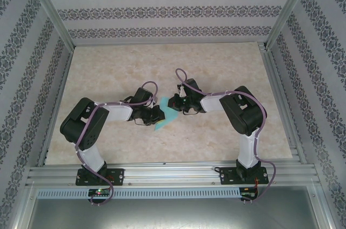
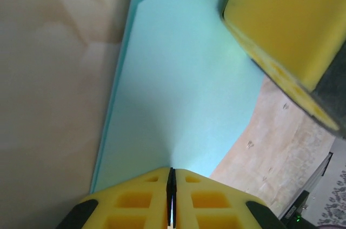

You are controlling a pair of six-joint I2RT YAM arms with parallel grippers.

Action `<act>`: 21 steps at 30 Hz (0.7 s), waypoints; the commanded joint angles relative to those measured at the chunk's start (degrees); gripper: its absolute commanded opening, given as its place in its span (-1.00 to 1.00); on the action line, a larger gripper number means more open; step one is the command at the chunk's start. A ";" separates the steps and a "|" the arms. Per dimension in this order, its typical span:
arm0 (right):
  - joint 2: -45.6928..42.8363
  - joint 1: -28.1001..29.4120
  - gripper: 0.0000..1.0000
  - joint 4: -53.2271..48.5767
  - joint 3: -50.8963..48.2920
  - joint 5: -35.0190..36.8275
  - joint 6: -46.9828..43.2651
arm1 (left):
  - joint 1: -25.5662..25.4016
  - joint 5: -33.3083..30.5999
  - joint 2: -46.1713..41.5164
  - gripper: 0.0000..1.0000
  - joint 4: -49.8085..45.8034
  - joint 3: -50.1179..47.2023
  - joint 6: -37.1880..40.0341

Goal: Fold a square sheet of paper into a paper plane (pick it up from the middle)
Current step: Fourth fold the wing at the center of the table.

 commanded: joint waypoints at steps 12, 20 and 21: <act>3.86 -0.75 -0.88 -9.47 -2.06 6.74 -1.67 | -0.20 -2.36 -8.28 -0.75 -18.70 -8.81 5.13; 3.62 -0.57 -0.88 -9.38 -2.02 6.78 -1.49 | -0.14 -2.70 -13.99 -0.74 -22.24 -9.50 5.76; 3.68 -0.57 -0.88 -9.36 -2.00 6.70 -1.50 | -0.13 -3.13 -14.71 -0.73 -22.94 -9.13 5.72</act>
